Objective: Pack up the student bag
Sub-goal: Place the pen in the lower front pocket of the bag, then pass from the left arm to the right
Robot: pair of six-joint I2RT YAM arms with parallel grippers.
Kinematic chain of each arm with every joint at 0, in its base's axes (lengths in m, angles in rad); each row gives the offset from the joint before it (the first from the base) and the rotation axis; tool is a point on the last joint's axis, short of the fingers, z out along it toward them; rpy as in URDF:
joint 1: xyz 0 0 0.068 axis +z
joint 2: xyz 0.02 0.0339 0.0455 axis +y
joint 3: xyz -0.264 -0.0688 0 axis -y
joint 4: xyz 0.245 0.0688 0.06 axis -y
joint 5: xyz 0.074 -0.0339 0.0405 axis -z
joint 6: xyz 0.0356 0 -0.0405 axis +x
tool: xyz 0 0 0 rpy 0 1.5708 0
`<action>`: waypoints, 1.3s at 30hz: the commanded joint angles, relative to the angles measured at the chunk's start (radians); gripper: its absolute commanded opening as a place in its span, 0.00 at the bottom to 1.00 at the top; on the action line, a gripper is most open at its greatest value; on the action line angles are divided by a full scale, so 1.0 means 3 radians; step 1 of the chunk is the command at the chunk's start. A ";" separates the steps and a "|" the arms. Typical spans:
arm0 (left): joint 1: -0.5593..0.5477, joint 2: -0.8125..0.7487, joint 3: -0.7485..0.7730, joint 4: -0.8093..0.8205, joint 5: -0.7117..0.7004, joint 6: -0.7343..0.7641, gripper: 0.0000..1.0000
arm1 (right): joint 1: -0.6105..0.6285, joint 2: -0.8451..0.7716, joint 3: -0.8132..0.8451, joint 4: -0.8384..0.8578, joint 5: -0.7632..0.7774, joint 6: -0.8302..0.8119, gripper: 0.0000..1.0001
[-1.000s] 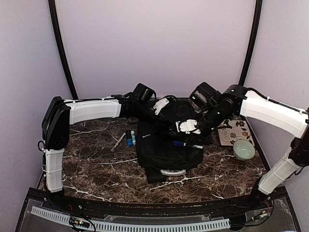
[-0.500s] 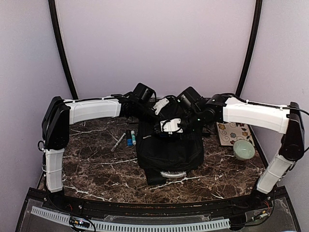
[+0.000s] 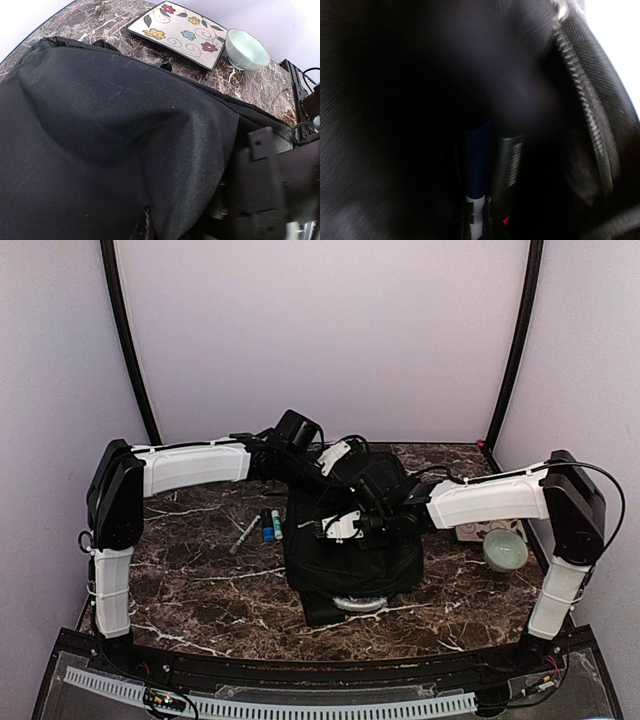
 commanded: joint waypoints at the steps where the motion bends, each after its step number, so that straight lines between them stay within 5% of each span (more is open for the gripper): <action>1: -0.0036 -0.0173 0.0213 0.0197 0.0370 -0.0055 0.00 | 0.0007 0.0178 -0.0312 0.0969 0.0532 -0.0134 0.07; 7: -0.0035 -0.0173 0.0250 0.0168 0.0383 -0.0057 0.00 | -0.0009 0.0399 -0.0626 0.2414 0.1255 -0.0341 0.21; 10: -0.0035 -0.0178 0.0262 0.0135 0.0387 -0.0053 0.00 | -0.0003 0.0333 -0.0728 0.2669 0.1315 -0.0337 0.32; 18: -0.0031 -0.0178 0.0241 0.0151 0.0329 -0.0014 0.00 | 0.0007 -0.0352 -0.0578 0.1213 0.0651 0.0433 0.36; 24: -0.0011 -0.0160 0.0260 0.0143 0.0296 0.0017 0.00 | 0.0008 -0.0856 -0.0457 0.0152 -0.0417 0.0908 0.38; 34: 0.0006 -0.0073 0.0264 0.0173 0.0389 -0.0037 0.00 | -0.0057 -0.1179 -0.0672 0.0102 -0.0558 0.1204 0.39; 39: 0.0005 -0.0035 0.0266 0.0228 0.0445 -0.0094 0.00 | -0.0177 -0.1158 -0.0252 -0.0483 -0.1765 0.1187 0.22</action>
